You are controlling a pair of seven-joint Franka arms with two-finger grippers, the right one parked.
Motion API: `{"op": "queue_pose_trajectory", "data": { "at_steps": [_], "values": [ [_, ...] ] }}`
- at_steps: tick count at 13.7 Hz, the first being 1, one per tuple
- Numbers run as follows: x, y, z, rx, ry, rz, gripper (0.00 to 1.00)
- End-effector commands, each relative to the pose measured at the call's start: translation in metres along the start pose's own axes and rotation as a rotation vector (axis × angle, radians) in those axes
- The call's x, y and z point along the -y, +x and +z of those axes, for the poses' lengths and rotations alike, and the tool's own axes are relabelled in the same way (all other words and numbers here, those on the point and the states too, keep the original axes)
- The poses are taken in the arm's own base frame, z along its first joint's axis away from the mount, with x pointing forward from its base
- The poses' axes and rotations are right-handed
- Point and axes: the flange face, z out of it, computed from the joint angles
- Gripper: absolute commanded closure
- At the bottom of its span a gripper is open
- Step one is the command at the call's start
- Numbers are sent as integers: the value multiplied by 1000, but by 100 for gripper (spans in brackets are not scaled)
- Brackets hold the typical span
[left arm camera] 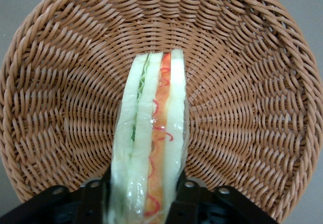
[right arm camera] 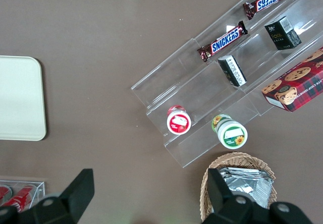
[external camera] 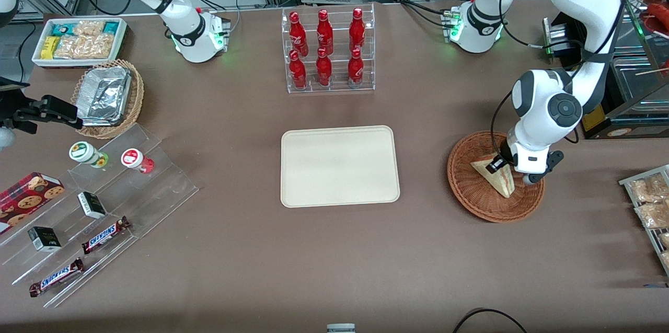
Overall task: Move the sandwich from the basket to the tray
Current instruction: 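Close the left gripper on the sandwich and lift it, then carry the sandwich with the left gripper over the cream tray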
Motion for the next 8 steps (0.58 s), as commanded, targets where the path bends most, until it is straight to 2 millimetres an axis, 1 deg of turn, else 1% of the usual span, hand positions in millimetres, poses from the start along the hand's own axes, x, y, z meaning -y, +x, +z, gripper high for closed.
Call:
{"op": "queue_pose_trajectory", "data": {
  "at_steps": [1,4,6,8],
  "values": [
    [0,-3,-12,8,4,-1,100],
    [-9,2,-34,13,12,17,100],
    [-26,4,-58,43,35,72,100],
    [-48,1,-82,73,53,155,100]
  ]
}}
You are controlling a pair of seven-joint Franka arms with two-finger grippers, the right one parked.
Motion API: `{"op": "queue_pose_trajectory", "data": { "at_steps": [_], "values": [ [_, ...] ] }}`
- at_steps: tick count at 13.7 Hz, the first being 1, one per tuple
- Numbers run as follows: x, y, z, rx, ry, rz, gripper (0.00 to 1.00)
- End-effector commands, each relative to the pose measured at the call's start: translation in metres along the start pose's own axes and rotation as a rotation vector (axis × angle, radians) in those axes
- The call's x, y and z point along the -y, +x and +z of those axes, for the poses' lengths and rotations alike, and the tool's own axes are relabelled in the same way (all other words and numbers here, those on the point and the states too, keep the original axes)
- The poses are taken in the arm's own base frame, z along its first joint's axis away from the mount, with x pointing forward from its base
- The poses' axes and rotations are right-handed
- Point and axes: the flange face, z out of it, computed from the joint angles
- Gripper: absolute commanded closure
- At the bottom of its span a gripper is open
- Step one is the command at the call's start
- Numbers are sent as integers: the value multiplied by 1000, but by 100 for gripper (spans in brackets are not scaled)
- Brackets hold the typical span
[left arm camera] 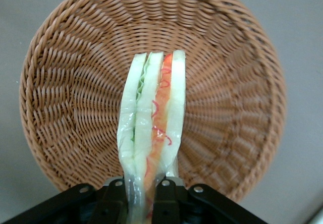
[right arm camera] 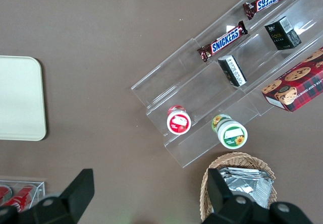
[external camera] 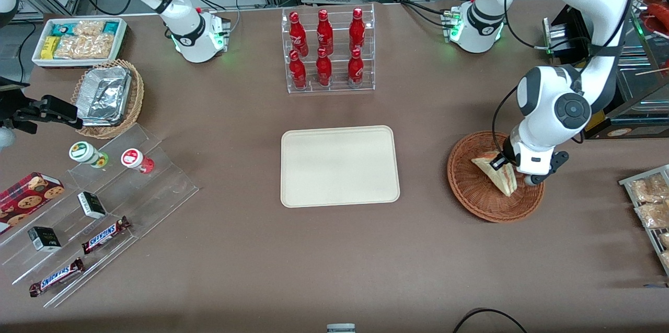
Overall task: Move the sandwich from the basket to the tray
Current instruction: 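Carry the sandwich with the left gripper over the cream tray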
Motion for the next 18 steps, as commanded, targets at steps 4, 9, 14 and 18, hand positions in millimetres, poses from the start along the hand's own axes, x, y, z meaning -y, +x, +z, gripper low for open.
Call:
{"op": "queue_pose_trajectory", "data": {
  "at_steps": [4,9,14,18],
  "values": [
    [-70,-38,-44,29,5,243,100],
    [-137,-103,-41,12,19,426,100],
    [-219,-171,-25,44,12,580,100],
    [-275,-224,-2,68,7,585,100]
  ]
}}
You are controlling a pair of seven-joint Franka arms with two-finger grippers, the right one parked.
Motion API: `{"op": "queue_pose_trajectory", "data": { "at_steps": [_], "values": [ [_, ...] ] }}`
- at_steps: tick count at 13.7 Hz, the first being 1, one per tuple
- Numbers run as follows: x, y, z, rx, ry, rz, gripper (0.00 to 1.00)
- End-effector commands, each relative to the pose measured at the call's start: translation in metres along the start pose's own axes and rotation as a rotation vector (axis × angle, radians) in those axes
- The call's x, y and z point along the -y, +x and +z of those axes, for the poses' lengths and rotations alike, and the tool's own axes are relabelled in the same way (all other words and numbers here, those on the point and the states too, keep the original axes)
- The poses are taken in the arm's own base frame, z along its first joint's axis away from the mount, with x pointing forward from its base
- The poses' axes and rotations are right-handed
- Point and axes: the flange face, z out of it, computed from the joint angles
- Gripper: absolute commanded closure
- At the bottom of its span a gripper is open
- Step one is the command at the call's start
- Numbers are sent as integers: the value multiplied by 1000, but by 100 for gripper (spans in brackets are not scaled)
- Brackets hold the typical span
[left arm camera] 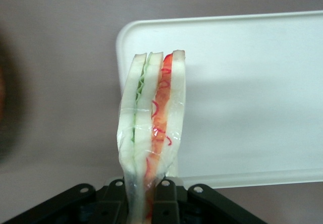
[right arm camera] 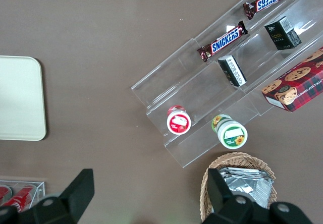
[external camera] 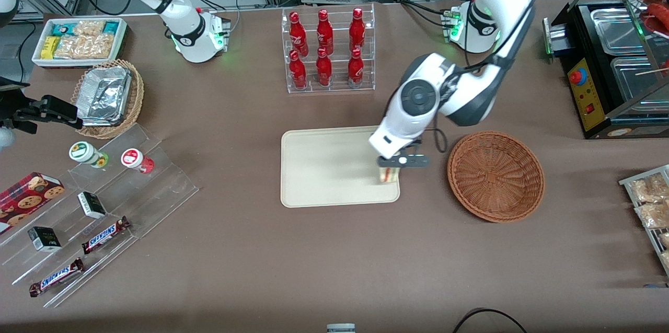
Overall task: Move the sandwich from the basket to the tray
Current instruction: 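Carry the sandwich with the left gripper over the cream tray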
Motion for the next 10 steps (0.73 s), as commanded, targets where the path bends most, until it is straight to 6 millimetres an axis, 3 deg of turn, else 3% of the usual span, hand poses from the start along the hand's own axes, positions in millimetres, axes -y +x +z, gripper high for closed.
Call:
{"op": "queue_pose_trajectory", "data": {
  "at_steps": [1,5,10],
  "values": [
    [-48,-3,17,15,12,-6,100],
    [-86,-18,33,13,-6,-14,100],
    [-117,-14,55,-19,11,-99,100]
  ]
}}
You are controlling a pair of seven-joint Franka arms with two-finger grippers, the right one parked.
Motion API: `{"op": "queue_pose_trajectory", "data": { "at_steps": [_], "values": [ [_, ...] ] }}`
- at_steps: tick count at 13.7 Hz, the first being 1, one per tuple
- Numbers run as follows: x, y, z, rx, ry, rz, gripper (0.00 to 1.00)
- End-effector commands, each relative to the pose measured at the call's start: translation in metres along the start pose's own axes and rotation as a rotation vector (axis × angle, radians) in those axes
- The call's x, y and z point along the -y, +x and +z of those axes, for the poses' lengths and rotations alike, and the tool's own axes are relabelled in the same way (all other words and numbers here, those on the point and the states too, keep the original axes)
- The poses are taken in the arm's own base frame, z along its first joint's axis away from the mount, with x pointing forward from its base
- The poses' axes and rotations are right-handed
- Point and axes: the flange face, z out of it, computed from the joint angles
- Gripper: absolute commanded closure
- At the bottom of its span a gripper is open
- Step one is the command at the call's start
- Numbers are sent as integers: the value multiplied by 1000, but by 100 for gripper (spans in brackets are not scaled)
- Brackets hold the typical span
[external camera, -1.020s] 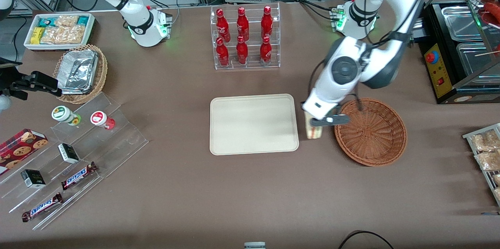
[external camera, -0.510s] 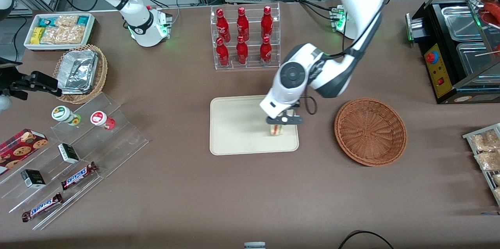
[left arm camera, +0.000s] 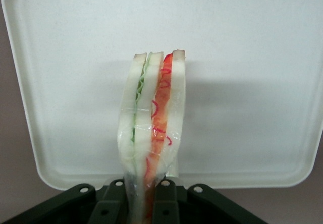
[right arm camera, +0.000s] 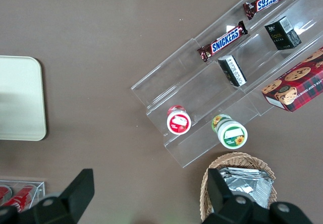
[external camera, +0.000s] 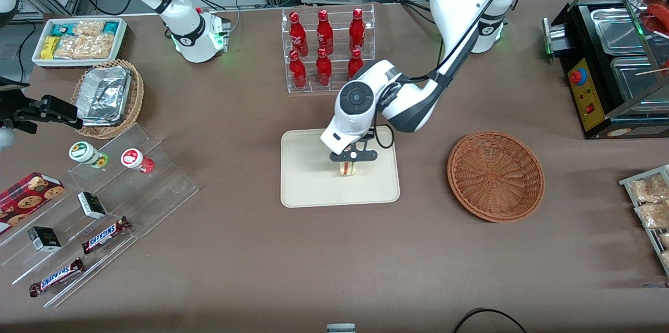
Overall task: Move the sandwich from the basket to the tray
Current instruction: 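Lower the sandwich onto the tray and open the left gripper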
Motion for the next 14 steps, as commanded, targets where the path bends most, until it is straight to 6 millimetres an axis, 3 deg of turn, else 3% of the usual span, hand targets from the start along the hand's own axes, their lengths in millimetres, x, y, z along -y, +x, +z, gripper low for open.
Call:
{"op": "queue_pose_trajectory", "data": {
  "at_steps": [1,13,14],
  "values": [
    [-21,3,13,-34,22,-24,100],
    [-33,20,34,-58,38,-2,100],
    [-35,18,36,-57,40,2,88]
  ]
}}
